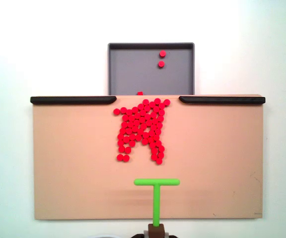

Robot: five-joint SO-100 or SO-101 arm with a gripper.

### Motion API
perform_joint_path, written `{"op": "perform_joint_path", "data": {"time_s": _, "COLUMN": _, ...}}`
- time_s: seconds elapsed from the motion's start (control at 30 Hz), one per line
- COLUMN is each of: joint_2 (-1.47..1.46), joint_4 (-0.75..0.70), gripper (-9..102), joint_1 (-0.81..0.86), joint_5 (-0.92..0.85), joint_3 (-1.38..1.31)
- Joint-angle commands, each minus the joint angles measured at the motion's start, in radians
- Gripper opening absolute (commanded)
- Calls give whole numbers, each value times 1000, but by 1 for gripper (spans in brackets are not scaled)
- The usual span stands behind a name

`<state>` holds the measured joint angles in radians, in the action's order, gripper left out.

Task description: Gather the right side granules

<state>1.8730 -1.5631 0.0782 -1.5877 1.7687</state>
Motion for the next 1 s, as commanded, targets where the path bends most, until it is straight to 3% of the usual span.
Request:
{"op": "perform_joint_path", "data": {"time_s": 0.0, "joint_2": -3, "joint_4": 5, "gripper": 0, "joint_1": 14, "joint_5": -2, "joint_3": -6}}
{"op": "perform_joint_path", "data": {"time_s": 0.97, "joint_2": 11, "joint_4": -3, "gripper": 0, "joint_1": -5, "joint_5": 17, "joint_3": -6}}
